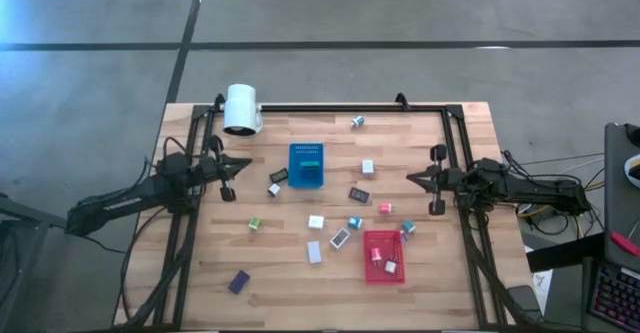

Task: Pick & Place Office items
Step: Put the top blue charger adapter into the red bin

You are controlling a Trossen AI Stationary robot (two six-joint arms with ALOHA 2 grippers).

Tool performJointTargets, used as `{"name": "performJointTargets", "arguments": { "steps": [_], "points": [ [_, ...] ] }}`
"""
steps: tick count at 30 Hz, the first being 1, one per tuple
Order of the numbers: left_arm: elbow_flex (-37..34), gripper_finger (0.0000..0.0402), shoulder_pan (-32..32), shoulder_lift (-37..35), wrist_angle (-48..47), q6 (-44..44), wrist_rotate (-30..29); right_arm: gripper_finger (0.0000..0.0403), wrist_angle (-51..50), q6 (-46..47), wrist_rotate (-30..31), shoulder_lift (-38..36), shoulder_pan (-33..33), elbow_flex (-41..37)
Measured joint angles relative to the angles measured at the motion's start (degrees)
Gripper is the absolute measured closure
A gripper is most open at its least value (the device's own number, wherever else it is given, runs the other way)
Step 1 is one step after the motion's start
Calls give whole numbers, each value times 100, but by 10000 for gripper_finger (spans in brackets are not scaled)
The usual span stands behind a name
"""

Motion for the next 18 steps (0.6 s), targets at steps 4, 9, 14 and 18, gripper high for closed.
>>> {"name": "performJointTargets", "arguments": {
  "steps": [4,9,14,18],
  "points": [
    [0,388,0,2,0,8,2,394,170,181,709,31,-2,0],
    [0,391,0,2,4,9,2,394,299,475,1156,433,-4,0],
    [0,391,0,2,4,56,0,394,342,754,1550,1188,-4,259],
    [0,390,0,2,4,56,0,394,336,968,2212,1863,-4,525]
  ]
}}
